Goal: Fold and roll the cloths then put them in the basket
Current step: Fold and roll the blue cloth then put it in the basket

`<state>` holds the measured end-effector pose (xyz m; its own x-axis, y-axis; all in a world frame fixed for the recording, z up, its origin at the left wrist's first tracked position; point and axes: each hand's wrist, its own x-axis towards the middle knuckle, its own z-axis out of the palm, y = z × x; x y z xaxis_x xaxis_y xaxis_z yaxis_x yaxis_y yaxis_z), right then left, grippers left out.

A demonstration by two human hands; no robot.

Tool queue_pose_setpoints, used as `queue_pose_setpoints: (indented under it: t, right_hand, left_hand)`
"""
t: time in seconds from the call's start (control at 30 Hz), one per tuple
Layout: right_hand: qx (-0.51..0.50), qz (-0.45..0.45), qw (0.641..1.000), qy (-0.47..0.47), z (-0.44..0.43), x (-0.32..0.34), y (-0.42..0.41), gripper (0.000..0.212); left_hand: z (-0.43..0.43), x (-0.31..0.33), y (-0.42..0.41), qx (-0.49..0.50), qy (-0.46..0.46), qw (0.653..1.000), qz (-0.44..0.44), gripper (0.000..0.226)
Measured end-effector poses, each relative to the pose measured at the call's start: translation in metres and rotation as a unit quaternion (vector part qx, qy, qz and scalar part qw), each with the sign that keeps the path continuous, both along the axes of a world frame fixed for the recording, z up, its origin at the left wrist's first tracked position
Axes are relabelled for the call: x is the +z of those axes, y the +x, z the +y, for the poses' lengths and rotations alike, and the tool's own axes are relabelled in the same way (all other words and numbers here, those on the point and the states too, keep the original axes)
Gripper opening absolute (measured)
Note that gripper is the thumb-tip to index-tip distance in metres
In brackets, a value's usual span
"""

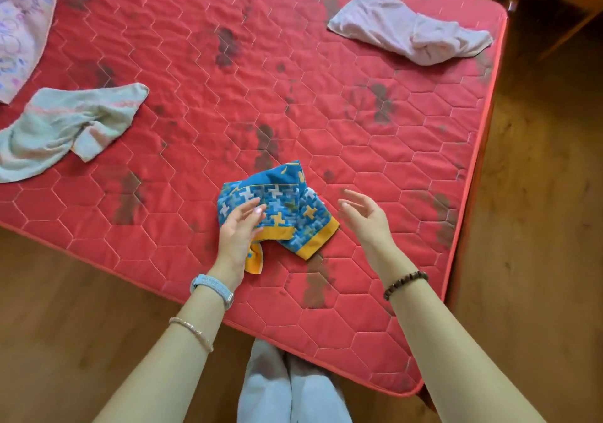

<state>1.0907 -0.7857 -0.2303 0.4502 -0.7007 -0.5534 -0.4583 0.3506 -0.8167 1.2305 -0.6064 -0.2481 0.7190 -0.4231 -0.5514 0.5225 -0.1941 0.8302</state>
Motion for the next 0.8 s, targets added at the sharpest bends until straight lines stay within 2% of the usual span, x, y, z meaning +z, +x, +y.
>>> queue_pose_setpoints:
  t: [0.27,0.47,0.6,0.73,0.8]
  right_hand:
    - [-0.021,0.061,0.998,0.011,-0.028,-0.112,0.017,0.03]
    - [0.022,0.121,0.99,0.063,-0.047,-0.188,0.028,0.034]
    - [0.058,0.143,0.985,0.075,-0.053,-0.215,0.033,0.035]
    - [0.067,0.157,0.983,0.063,-0.051,-0.225,0.036,0.034]
    - [0.081,0.16,0.982,0.057,-0.051,-0.23,0.035,0.033]
  left_hand:
    - [-0.046,-0.111,0.009,-0.014,0.08,0.995,-0.065,0.031]
    - [-0.079,-0.176,0.005,-0.061,0.14,0.983,-0.1,0.038]
    - [-0.093,-0.204,0.002,-0.094,0.204,0.963,-0.148,0.045]
    - [-0.107,-0.22,0.002,-0.112,0.298,0.935,-0.154,0.068]
    - [-0.112,-0.222,0.003,-0.102,0.343,0.917,-0.176,0.067]
